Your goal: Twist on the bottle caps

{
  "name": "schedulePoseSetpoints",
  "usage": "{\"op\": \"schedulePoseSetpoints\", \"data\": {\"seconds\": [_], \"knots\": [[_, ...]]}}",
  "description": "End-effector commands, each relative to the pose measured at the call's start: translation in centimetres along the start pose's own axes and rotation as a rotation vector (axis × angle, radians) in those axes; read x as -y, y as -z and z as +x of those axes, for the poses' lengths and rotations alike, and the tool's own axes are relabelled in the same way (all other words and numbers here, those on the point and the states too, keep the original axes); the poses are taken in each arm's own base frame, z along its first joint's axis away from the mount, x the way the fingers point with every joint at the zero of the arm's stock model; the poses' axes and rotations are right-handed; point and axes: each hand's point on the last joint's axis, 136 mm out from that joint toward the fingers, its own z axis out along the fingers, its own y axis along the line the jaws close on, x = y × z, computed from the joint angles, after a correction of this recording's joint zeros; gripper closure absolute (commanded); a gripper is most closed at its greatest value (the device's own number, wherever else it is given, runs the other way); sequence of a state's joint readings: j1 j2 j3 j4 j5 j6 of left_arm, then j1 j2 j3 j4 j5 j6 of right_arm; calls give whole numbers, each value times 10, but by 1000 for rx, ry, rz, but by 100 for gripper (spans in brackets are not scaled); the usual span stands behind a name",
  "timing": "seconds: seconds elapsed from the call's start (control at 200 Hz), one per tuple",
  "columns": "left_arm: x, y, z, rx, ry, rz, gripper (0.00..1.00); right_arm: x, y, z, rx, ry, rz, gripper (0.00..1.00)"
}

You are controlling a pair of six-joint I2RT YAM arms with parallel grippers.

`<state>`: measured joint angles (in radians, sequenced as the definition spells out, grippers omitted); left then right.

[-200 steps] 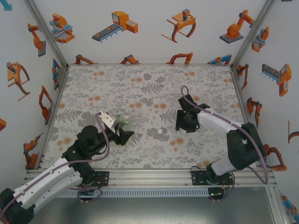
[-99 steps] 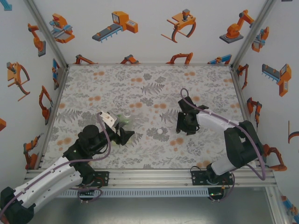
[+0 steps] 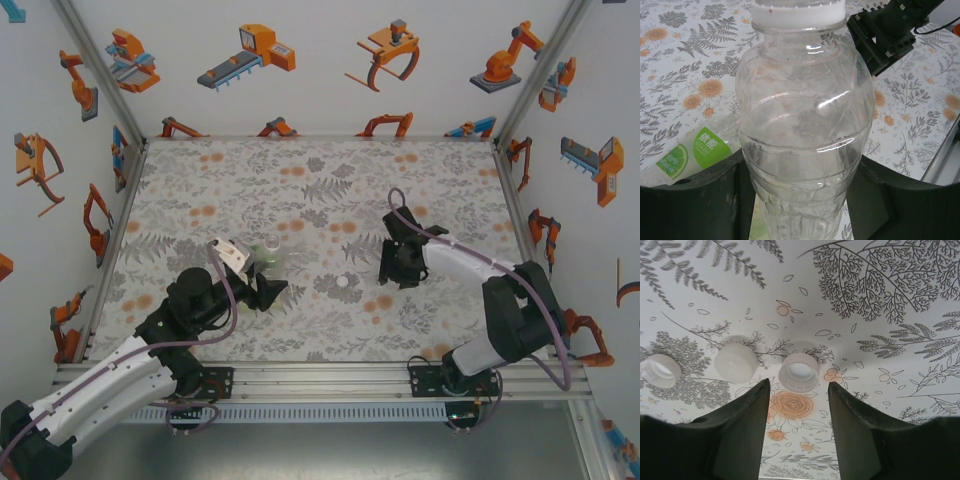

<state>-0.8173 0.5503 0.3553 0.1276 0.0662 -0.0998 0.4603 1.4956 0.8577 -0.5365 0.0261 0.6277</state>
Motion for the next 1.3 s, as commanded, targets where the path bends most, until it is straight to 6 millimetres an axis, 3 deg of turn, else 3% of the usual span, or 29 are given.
{"op": "schedulePoseSetpoints", "data": {"seconds": [0.0, 0.881, 1.297], "knots": [[-2, 3, -22, 70, 11, -11, 100, -5, 14, -13, 41, 9, -19, 52], [-3, -2, -21, 64, 10, -16, 100, -5, -1, -9, 5, 18, -11, 56], [-3, -1, -20, 63, 11, -20, 100, -10, 15, -20, 43, 24, -21, 56]]}}
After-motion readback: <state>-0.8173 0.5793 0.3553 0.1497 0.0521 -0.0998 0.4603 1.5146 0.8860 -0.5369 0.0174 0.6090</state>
